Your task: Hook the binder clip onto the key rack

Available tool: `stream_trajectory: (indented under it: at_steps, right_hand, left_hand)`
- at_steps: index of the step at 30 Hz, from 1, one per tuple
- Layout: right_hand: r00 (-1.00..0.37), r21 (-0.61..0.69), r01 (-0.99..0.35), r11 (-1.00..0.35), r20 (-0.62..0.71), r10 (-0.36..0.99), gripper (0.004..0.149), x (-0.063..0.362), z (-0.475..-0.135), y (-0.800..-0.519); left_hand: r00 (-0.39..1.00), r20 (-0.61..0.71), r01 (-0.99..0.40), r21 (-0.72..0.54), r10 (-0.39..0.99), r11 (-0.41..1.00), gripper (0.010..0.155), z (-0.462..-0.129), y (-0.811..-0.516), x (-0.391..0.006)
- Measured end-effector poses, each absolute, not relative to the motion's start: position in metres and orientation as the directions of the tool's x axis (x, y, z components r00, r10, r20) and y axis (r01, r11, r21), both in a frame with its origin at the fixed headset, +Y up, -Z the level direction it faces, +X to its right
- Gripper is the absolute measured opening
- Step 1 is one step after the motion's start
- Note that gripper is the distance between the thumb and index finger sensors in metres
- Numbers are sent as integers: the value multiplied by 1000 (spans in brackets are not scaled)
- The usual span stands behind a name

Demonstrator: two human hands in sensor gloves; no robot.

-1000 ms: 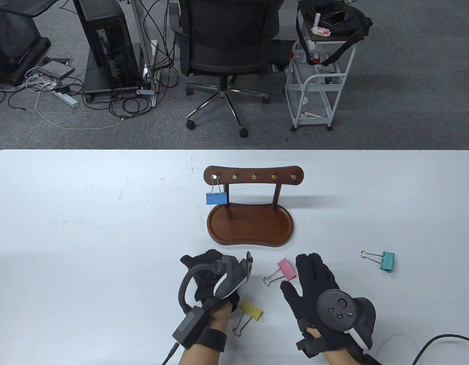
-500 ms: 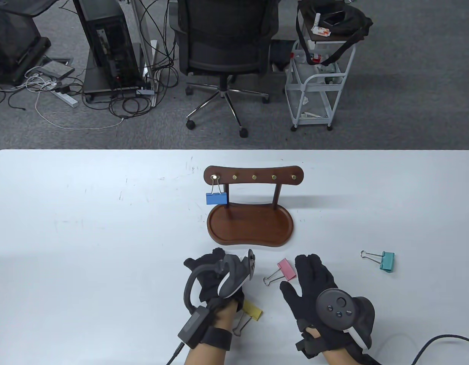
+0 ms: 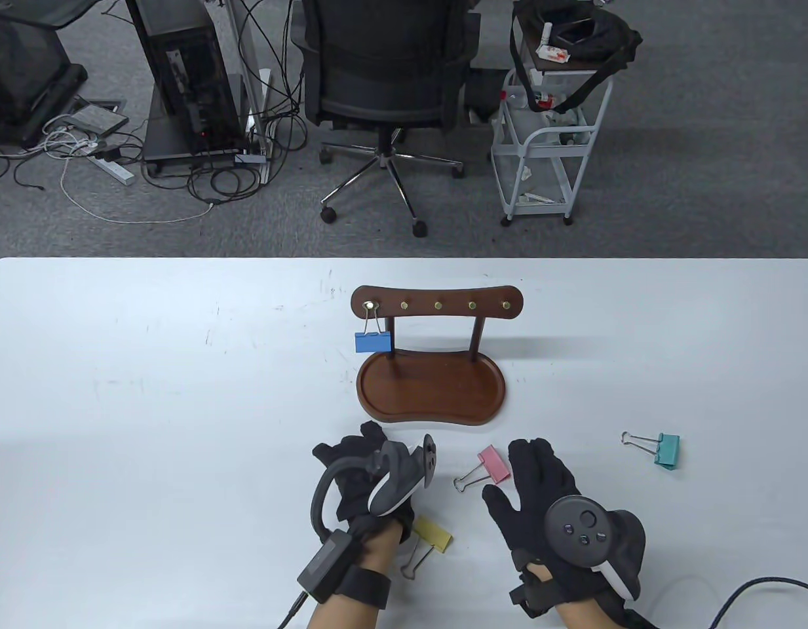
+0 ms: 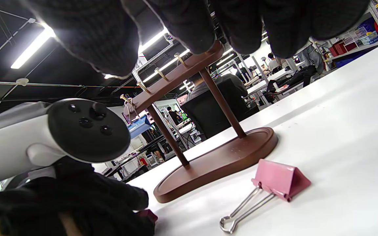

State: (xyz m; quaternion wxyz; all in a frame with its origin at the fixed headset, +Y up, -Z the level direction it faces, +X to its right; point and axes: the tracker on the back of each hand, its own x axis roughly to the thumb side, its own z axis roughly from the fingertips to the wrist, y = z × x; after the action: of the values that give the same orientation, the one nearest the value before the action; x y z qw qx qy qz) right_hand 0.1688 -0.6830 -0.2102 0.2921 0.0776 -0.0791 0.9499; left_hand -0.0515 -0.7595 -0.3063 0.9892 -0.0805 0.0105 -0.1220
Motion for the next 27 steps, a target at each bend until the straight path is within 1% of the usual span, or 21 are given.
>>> stream_trajectory:
  at_steps: [5, 9, 15, 18, 19, 23, 27]
  right_hand:
    - [-817, -101, -567, -817, 193, 544, 79, 169, -211, -683]
    - [-814, -99, -572, -814, 193, 548, 79, 170, -211, -683]
    - [-805, -132, -584, -801, 220, 551, 77, 171, -214, -683]
    - [-804, -136, -586, -799, 221, 552, 77, 173, -215, -684]
    - [-804, -135, -586, -799, 215, 554, 77, 175, -216, -684]
    - [-803, -135, -589, -797, 209, 559, 77, 180, -218, -684]
    - [-798, -127, -596, -793, 208, 566, 77, 182, -221, -686]
  left_hand:
    - [975, 90, 210, -85, -203, 974, 78, -296, -739, -59]
    - [972, 177, 160, -10, -156, 987, 80, -282, -720, -65]
    - [949, 310, 31, 78, -54, 996, 83, -255, -698, -68]
    - [930, 367, -9, 83, -22, 997, 84, -244, -695, -69]
    - [912, 410, -23, 69, -7, 997, 84, -240, -693, -70]
    - [872, 488, -59, 54, 25, 997, 85, -228, -687, -72]
    - [850, 525, -86, 60, 42, 994, 86, -219, -679, -74]
